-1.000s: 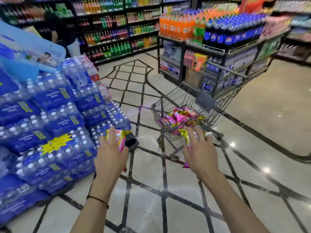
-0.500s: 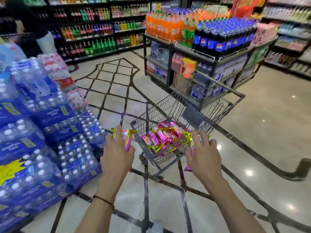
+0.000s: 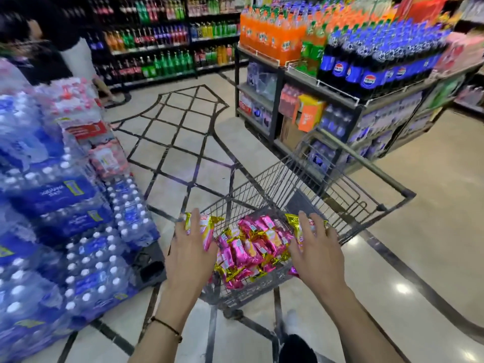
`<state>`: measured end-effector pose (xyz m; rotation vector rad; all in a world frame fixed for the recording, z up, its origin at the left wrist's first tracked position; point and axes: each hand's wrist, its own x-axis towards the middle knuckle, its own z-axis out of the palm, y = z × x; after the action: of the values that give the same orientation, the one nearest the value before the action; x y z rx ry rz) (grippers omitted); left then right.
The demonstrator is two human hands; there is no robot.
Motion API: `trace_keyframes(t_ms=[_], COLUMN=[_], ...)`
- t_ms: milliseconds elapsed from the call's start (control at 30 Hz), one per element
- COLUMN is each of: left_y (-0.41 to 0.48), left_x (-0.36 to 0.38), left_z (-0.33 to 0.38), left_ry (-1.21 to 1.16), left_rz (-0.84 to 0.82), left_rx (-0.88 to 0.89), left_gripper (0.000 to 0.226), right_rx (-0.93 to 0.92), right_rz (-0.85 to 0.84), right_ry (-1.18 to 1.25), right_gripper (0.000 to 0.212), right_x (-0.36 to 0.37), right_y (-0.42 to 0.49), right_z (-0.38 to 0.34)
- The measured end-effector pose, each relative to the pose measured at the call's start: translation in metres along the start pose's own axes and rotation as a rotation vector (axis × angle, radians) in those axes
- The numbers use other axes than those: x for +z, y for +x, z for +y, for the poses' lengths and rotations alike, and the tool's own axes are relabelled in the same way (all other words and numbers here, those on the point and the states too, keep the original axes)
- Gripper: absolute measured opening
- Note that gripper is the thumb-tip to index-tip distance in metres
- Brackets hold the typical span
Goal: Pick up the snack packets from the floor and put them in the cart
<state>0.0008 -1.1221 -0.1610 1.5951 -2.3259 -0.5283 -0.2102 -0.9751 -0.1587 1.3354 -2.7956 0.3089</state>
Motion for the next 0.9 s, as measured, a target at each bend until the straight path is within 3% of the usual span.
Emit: trace_keyframes(t_ms=[367,733,900], left_y=[0.078,0.142,0.165], left_x=[0.137,0.275,0.361], left_z=[0.099,0.126,0.109], left_ry=[-0.099,-0.138,-0.245], left_rz=[-0.072,-0.267,-0.302], left_rx=[-0.404,-0.527,-0.617], left_gripper=[0.082,0.089,0.093], right_rx=[-0.309,-0.389,-0.376], right_rz=[-0.313,-0.544,-0.565], right_ry=[-0.013,-0.084,-0.065], right_gripper=[0.069,0.067,0.066], right_x=[0.078,0.213,0.293], right_y=[0.192,0.274,0.294], right_z=[0.082,0.113,0.129])
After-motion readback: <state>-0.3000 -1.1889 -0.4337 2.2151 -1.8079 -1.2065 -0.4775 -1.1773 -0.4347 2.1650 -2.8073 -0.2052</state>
